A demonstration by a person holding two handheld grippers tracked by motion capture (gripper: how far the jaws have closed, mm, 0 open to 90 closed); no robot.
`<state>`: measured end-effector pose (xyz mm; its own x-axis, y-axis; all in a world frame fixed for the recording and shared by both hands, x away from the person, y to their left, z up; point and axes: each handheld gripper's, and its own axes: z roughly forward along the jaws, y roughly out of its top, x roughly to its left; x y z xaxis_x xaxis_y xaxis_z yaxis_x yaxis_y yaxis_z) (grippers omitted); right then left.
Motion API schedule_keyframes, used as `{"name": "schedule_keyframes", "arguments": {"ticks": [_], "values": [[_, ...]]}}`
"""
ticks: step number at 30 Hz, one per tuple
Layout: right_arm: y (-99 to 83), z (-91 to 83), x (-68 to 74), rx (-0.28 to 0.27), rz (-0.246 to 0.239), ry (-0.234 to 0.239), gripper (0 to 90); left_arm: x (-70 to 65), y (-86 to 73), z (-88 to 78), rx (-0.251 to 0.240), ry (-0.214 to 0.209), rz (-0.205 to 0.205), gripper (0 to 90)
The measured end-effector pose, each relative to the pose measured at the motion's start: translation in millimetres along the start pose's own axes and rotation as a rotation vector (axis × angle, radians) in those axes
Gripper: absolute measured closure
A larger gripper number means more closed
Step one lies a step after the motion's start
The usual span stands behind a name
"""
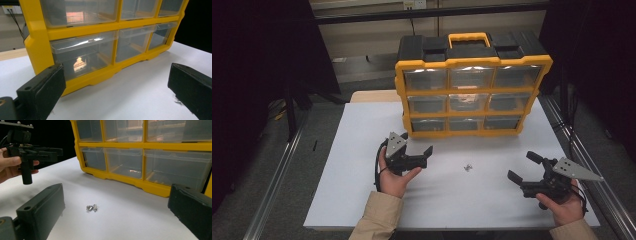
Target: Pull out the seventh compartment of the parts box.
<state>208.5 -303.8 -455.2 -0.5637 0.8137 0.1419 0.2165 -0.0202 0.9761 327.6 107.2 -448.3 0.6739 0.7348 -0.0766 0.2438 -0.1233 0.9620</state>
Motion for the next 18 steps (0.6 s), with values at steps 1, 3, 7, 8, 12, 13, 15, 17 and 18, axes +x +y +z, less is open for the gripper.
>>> {"name": "schedule_keyframes", "arguments": {"ticks": [1, 3, 7, 8, 12, 13, 15, 17, 18], "values": [[0.1, 0.2, -0.1, -0.003, -0.003, 0.002, 0.4, -0.6, 0.5, 0.8, 0.002, 0.009, 0.011, 1.4], [0.2, -0.1, 0.1, 0.0, -0.002, 0.001, 0.5, -2.3, 1.2, 2.8, 0.005, 0.013, 0.016, 1.6], [0.3, -0.2, 0.1, 0.001, -0.003, 0.003, 0.5, -5.2, 1.6, 6.8, 0.017, 0.034, 0.04, 1.8], [0.3, -0.3, 0.0, 0.002, -0.004, 0.0, 0.5, -5.5, 1.3, 8.0, 0.018, 0.04, 0.041, 1.8], [0.3, -0.2, -0.1, 0.0, -0.001, -0.001, 0.5, -6.4, 0.5, 12.4, 0.03, 0.072, 0.065, 2.2], [0.3, -0.2, -0.1, 0.0, -0.001, -0.001, 0.5, -6.4, 0.5, 12.4, 0.03, 0.072, 0.065, 2.2], [0.3, -0.3, -0.2, -0.001, 0.002, -0.001, 0.5, -7.6, 0.8, 14.9, 0.025, 0.078, 0.061, 2.5], [0.2, -0.3, -0.3, 0.0, 0.001, -0.001, 0.5, -8.7, 1.2, 16.1, 0.029, 0.085, 0.068, 2.5], [0.2, -0.3, -0.3, 0.0, 0.001, -0.001, 0.5, -8.4, 1.8, 16.6, 0.033, 0.087, 0.086, 2.5]]}}
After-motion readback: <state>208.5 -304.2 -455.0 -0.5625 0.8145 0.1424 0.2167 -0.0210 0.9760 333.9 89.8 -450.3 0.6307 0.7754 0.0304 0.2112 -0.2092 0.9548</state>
